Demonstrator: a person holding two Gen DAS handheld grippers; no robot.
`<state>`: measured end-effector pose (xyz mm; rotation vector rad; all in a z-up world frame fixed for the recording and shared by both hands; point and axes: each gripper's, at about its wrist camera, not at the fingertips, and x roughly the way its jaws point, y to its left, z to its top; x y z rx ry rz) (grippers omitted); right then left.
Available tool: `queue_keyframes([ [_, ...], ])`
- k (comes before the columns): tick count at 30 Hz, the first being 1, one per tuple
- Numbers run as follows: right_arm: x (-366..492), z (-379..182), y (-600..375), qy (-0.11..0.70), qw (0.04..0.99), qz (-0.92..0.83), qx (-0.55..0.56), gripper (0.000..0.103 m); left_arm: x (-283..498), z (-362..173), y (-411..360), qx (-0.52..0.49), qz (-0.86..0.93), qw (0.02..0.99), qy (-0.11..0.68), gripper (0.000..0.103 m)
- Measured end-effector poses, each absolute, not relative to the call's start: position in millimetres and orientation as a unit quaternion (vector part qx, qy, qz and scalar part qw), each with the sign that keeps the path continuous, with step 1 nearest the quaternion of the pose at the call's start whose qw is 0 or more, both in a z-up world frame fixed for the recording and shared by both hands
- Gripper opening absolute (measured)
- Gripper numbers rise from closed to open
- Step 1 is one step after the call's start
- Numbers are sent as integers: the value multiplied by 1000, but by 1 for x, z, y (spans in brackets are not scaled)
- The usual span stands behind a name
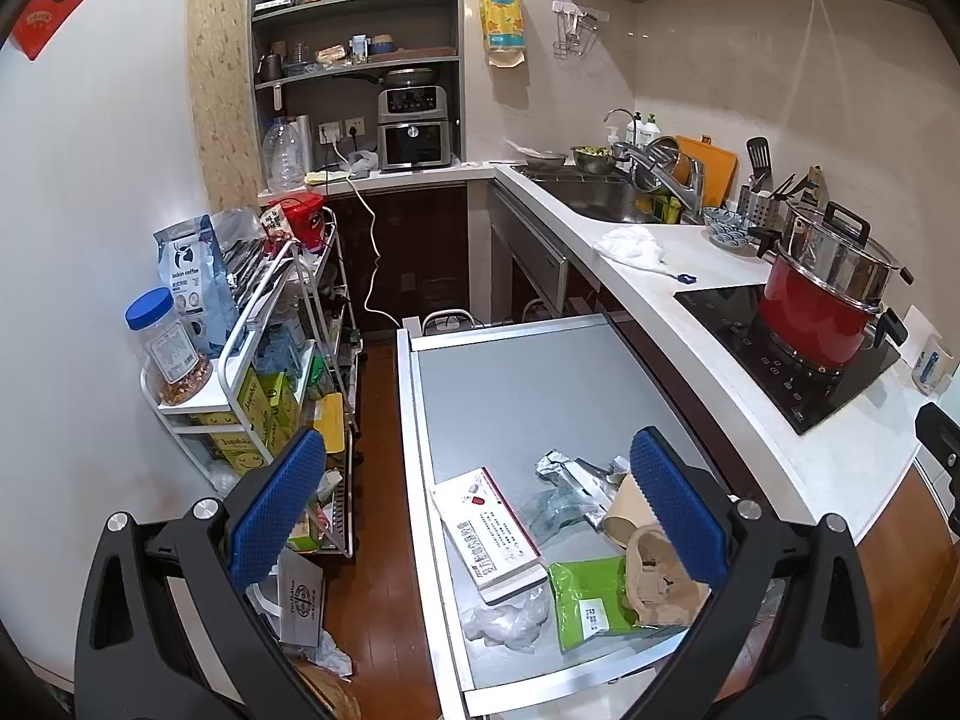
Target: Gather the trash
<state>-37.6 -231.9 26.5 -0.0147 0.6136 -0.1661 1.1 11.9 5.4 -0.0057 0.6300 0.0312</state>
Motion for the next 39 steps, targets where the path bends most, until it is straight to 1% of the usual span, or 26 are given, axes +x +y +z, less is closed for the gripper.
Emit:
queue_keyframes([
  [6,-37,18,-233,311,948,-70,1,99,4,1,17,0,22,943,332,101],
  [9,-36,9,-229,325,944,-62,-1,99,7,-5,20,-5,18,935,354,101],
  [11,-33,0,-227,340,939,-53,3,99,8,-11,24,-11,4,935,354,101],
  [13,-28,-14,-224,363,931,-41,14,99,9,-18,27,-7,-8,936,352,101],
  [15,-24,-26,-221,382,923,-34,20,99,10,-27,27,3,-4,929,369,101],
  [21,-11,-74,-192,435,901,-2,-6,99,10,-48,29,9,-5,925,379,101],
  [24,-3,-95,-172,450,892,12,-37,97,11,-57,26,19,-9,925,379,101],
  [27,7,-116,-159,469,881,18,-57,93,16,-71,25,35,-9,925,378,101],
  [29,13,-129,-154,481,874,22,-59,88,21,-84,27,34,-21,918,394,101],
  [36,31,-166,-139,515,854,24,-73,86,46,-126,41,21,-38,894,446,100],
  [39,38,-175,-134,522,850,18,-72,86,66,-143,44,-18,-35,875,483,98],
])
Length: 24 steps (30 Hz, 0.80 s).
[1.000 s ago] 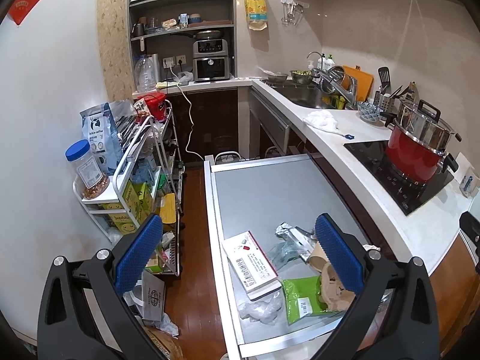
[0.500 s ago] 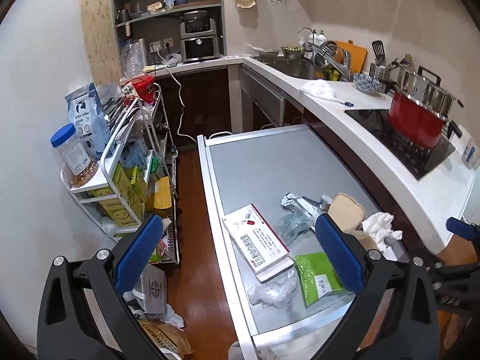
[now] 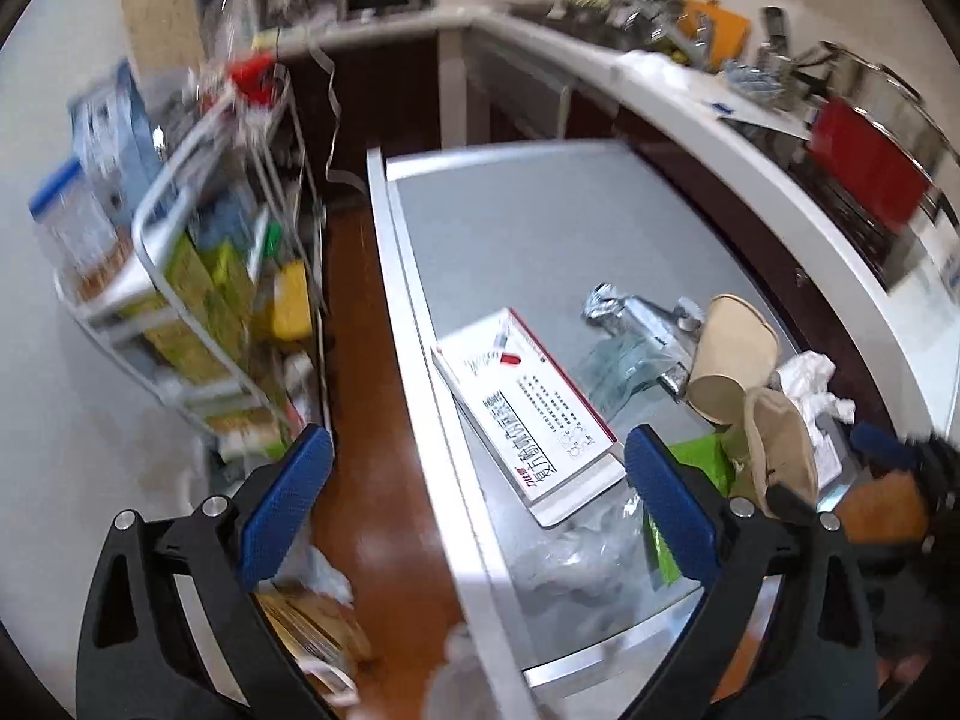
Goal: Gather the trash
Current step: 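Grasp the white medicine box with the left tool while the right tool grasps the brown cup holder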
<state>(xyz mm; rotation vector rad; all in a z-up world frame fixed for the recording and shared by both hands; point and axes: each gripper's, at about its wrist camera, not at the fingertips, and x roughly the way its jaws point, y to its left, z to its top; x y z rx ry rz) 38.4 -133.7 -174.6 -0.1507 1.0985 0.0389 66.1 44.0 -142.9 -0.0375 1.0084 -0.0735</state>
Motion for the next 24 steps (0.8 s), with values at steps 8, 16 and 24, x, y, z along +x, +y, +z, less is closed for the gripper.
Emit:
queue_keyframes([
  [8,52,-193,-128,540,839,17,-66,80,114,-187,13,-13,-9,840,543,87],
  [16,58,-200,-128,546,834,13,-78,80,128,-215,1,-37,4,812,583,86],
  [24,63,-209,-135,556,829,18,-61,74,142,-237,-5,-36,6,796,604,85],
])
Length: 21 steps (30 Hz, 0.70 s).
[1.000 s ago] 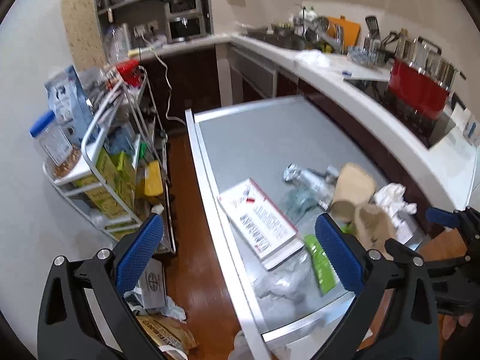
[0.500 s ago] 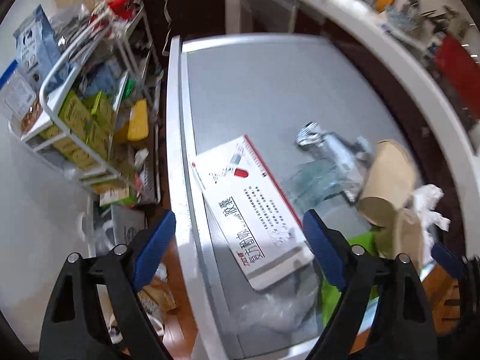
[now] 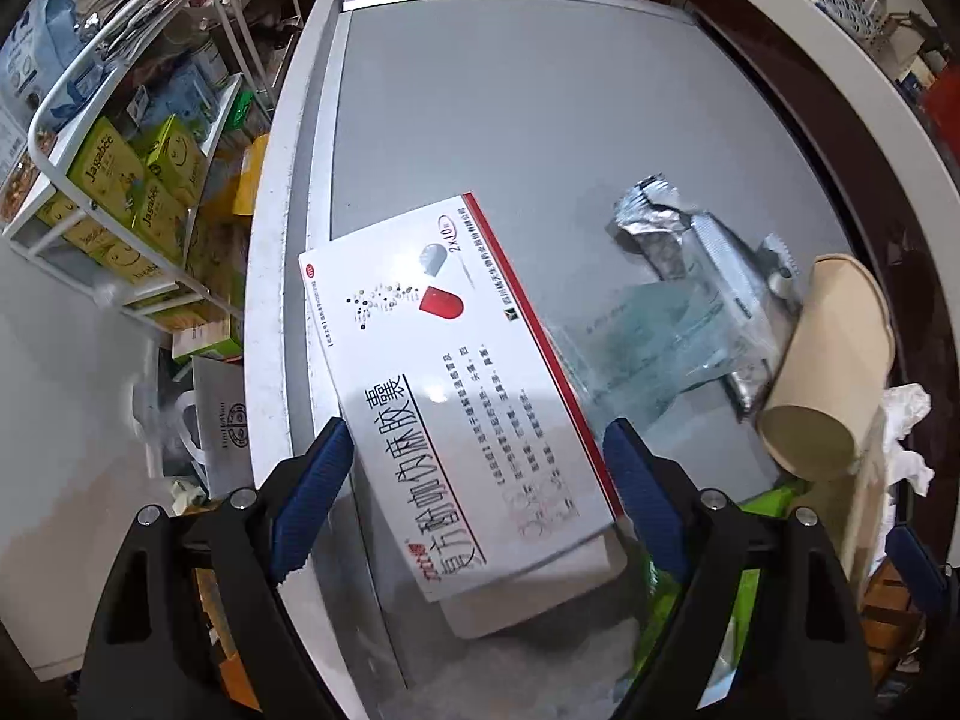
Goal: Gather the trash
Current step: 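Grasp the white medicine box with the left tool while the right tool grasps the brown cup holder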
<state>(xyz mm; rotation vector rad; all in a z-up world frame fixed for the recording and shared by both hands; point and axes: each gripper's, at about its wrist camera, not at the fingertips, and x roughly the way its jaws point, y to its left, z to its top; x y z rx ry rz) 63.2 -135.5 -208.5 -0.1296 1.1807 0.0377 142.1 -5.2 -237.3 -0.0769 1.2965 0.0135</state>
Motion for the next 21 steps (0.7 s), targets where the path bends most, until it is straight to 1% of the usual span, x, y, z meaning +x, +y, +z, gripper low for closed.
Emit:
queue_keyframes([
  [2,65,-210,-138,561,826,29,-44,63,142,-238,-6,-35,1,798,602,83],
  [3,66,-212,-140,565,824,34,-34,59,142,-238,-5,-37,-3,798,601,82],
  [5,67,-215,-144,573,818,47,-9,43,142,-237,-4,-39,-13,799,600,80],
  [7,68,-218,-150,578,813,62,24,34,143,-239,2,-44,-25,800,597,78],
  [10,68,-220,-151,579,812,64,32,28,142,-239,2,-46,-41,799,598,76],
  [17,67,-206,-152,560,823,77,49,23,139,-230,13,-60,-61,806,586,75],
  [21,68,-197,-160,553,826,83,70,22,139,-222,21,-68,-67,809,580,75],
])
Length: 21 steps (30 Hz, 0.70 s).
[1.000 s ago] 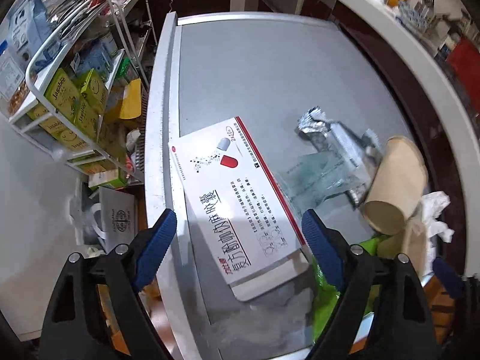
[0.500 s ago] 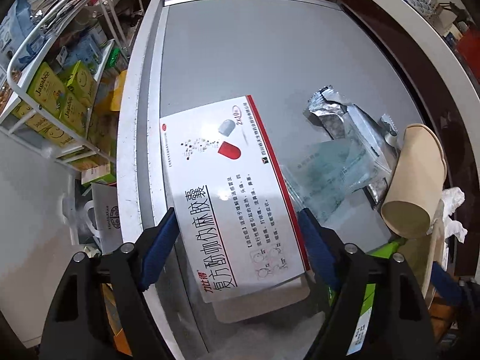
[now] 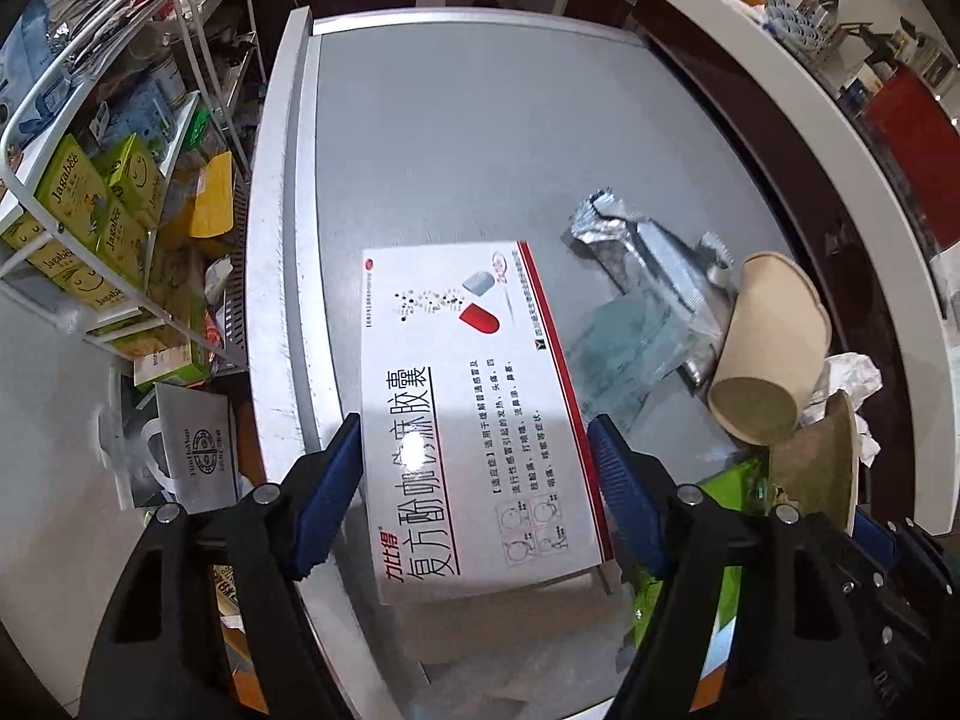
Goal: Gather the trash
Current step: 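Grasp the white medicine box with the left tool while the right tool grasps the brown cup holder, then lift the medicine box and cup holder off the cart with both tools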
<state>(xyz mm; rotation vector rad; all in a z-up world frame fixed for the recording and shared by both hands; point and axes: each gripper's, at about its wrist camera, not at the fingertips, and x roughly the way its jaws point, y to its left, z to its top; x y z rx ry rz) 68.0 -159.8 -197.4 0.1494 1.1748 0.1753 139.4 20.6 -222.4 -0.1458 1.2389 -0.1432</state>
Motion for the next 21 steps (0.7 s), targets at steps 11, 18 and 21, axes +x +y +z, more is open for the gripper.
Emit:
queue_keyframes([
  [11,72,-201,-155,565,820,78,50,26,137,-233,19,-41,-57,801,595,75],
  [18,74,-202,-146,557,828,56,23,56,135,-239,14,-15,-45,793,607,76],
  [21,74,-204,-143,560,826,58,23,56,135,-242,12,1,-37,793,608,76],
])
